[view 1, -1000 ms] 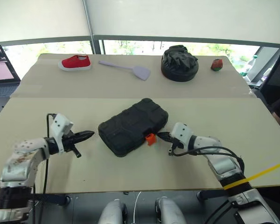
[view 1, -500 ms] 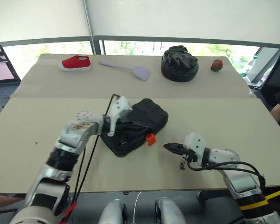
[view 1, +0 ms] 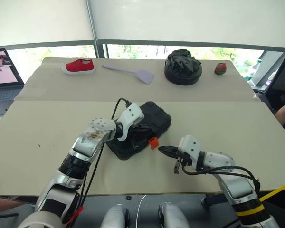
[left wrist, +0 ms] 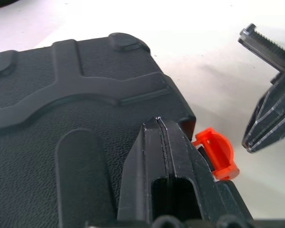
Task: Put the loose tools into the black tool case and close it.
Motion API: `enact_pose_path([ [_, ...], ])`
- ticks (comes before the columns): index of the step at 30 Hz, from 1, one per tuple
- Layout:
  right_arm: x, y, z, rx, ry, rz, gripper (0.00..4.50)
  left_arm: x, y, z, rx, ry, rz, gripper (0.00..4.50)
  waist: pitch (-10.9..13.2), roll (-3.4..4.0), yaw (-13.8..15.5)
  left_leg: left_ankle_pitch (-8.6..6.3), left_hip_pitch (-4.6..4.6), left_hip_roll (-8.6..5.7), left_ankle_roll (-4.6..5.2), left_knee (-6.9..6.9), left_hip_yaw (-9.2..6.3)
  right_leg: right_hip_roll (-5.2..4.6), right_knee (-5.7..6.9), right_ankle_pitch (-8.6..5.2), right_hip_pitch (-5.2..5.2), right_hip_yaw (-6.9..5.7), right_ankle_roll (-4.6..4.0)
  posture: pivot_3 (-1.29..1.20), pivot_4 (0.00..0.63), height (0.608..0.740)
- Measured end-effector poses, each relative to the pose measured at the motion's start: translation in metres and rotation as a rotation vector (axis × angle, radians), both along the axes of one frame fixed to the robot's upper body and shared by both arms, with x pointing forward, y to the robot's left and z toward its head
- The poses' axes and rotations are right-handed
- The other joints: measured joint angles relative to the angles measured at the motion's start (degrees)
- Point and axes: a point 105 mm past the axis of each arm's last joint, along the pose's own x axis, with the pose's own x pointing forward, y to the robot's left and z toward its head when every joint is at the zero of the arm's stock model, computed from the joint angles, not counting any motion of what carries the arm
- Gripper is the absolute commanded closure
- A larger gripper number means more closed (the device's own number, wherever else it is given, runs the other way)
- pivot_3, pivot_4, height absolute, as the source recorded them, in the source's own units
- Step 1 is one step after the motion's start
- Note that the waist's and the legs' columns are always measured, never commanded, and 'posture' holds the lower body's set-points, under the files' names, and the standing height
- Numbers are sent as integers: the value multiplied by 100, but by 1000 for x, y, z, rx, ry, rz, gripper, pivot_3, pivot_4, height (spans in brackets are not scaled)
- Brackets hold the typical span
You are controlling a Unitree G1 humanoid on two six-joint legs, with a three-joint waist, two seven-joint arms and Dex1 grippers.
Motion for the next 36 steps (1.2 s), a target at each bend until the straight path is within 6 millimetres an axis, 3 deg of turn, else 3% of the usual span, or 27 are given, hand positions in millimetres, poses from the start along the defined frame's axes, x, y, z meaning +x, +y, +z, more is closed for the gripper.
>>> enact_pose_path([
  [8, 13, 14, 4, 7, -32, 5, 4465, 14, 14, 4, -5, -52, 78, 4500, -1, 1, -24, 0, 1, -1, -1, -1, 0, 3, 2, 0, -2, 0, -2, 0, 150, 740],
  [23, 18, 25, -1, 26, -27, 1, 4465, 13, 17, 0, 3, -43, 75, 4500, -2, 3, -64, 1, 8, 3, -1, -3, 3, 6, 9, 0, -3, 2, -4, 0, 150, 740],
  [30, 23, 28, 16, 85, -99, -1, 4465, 13, 21, -3, 16, -22, 82, 4500, -3, 5, -77, 1, 21, 5, -2, -6, 3, 8, 12, -1, 2, 4, -6, 0, 150, 740],
  [36, 23, 32, 15, 97, -100, -3, 4465, 12, 22, -4, 22, -12, 82, 4500, -7, 6, -82, 1, 32, 6, -2, -9, 5, 9, 16, -2, 8, 7, -10, 0, 150, 740],
])
